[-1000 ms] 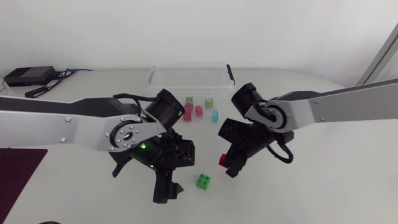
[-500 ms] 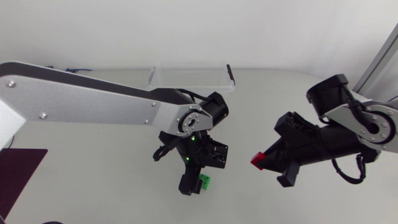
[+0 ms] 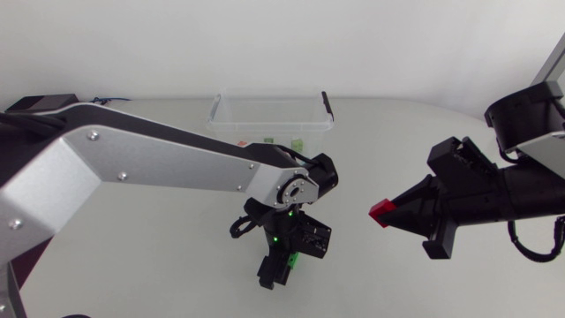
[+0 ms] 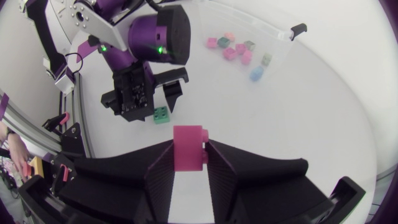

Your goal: Pick up the duplo bricks and place them in the container

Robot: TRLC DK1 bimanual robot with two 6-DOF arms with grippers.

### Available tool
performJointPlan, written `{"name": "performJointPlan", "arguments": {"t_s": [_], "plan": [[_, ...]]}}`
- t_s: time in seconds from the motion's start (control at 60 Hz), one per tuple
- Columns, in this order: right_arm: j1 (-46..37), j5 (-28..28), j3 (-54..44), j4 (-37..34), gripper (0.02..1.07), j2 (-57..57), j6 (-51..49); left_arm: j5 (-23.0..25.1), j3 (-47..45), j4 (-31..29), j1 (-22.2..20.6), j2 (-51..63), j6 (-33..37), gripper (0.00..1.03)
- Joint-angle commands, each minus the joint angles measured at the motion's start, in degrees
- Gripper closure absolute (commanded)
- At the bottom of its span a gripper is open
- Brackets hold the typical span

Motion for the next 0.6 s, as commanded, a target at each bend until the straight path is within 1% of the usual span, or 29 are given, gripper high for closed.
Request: {"name": "performJointPlan", "arguments": {"t_s": [0.0,0.017,0.067,0.1,0.117,0.133,0.183,0.217,0.233,0.383,0.467,0.517,0.583], "plan": [[0.7,-0.4,3.5,0.1,0.94,-0.2,2.2,-0.4,0.9,-2.2,-0.8,2.4,2.9,0.43],[1.0,-0.4,4.3,0.8,0.94,-0.1,3.1,-0.4,0.9,-2.4,-0.9,2.4,3.0,0.45],[1.6,-0.4,6.3,2.6,0.94,0.6,5.4,-0.4,0.4,-3.1,-1.1,2.6,3.0,0.54],[1.8,-0.4,7.4,3.7,0.94,1.4,6.7,-0.4,0.3,-3.1,-1.1,2.6,3.0,0.57],[1.8,-0.4,8.1,4.5,0.94,2.0,7.4,-0.4,0.0,-3.1,-1.1,2.2,3.2,0.67],[2.1,-0.3,9.0,5.3,0.94,2.8,8.3,-0.4,-0.3,-3.1,-1.1,1.9,3.3,0.75],[2.4,-0.3,10.6,8.0,0.94,4.6,10.6,-0.3,-1.1,-3.0,-1.2,0.9,3.3,0.88],[2.5,-0.2,11.5,9.5,0.94,5.8,11.8,-0.2,-2.1,-2.7,-1.2,-0.3,3.4,0.99],[2.6,-0.1,12.2,10.2,0.94,6.8,12.3,-0.2,-2.5,-2.6,-1.2,-0.7,3.4,1.01],[4.2,0.9,16.5,18.3,0.94,14.8,17.7,-0.1,-7.4,-1.2,-0.2,-7.0,1.9,1.01],[5.9,3.1,18.6,23.3,0.94,19.6,20.5,0.6,-10.5,-0.7,1.0,-12.2,1.3,1.01],[6.5,3.7,19.6,24.6,0.94,21.4,21.4,0.8,-11.2,-0.7,1.2,-13.8,1.2,1.01],[8.1,5.3,22.4,27.9,0.94,26.0,23.5,1.8,-14.0,-0.2,2.8,-20.0,0.2,1.01]]}}
